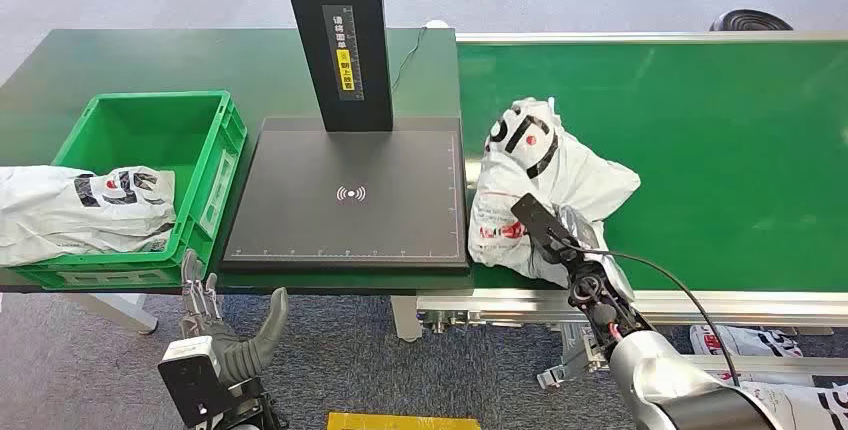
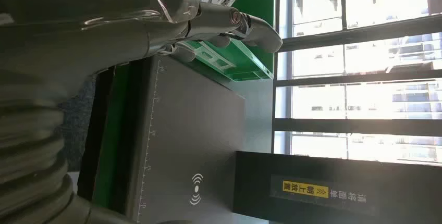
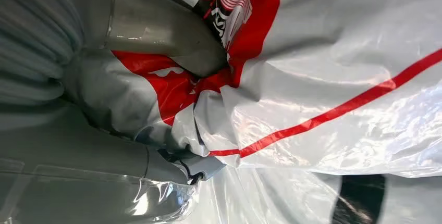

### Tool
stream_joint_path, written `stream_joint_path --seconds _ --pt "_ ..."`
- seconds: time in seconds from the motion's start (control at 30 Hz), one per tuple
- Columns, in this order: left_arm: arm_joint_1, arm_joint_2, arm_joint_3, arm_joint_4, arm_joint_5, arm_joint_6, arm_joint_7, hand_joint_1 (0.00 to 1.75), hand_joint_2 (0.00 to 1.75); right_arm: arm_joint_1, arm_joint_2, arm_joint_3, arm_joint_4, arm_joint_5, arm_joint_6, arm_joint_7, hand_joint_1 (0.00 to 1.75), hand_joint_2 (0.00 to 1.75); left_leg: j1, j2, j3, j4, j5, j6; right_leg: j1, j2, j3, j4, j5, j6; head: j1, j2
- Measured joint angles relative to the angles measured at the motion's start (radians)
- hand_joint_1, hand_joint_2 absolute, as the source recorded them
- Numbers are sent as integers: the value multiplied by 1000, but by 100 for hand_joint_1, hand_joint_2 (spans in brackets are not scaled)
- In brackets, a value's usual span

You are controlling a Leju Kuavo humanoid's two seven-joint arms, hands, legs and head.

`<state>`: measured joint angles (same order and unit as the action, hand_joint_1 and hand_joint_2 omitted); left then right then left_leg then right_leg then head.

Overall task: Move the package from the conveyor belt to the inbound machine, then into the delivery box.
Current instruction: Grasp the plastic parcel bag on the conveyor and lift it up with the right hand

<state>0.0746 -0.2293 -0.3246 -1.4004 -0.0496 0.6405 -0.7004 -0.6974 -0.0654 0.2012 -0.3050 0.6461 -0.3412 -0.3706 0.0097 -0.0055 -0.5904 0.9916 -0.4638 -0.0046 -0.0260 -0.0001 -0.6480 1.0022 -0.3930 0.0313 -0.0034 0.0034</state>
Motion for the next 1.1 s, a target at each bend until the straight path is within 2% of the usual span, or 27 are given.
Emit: stream_joint_path --seconds 0.23,0.87,1.1 --pt "-1 0 -1 2 0 0 0 0 175 -21 22 -101 -89 -83 29 -161 175 175 0 0 -1 0 0 0 0 0 -1 0 0 0 0 0" --pt "-1 0 -1 2 0 0 0 0 175 -27 39 -153 -152 -93 39 -175 175 175 0 0 -2 0 0 0 0 0 -2 0 0 0 0 0" --pt "-6 0 -1 6 0 -1 0 0 175 -15 54 -161 -230 -177 89 -278 175 175 0 0 -2 0 0 0 0 0 -2 0 0 0 0 0"
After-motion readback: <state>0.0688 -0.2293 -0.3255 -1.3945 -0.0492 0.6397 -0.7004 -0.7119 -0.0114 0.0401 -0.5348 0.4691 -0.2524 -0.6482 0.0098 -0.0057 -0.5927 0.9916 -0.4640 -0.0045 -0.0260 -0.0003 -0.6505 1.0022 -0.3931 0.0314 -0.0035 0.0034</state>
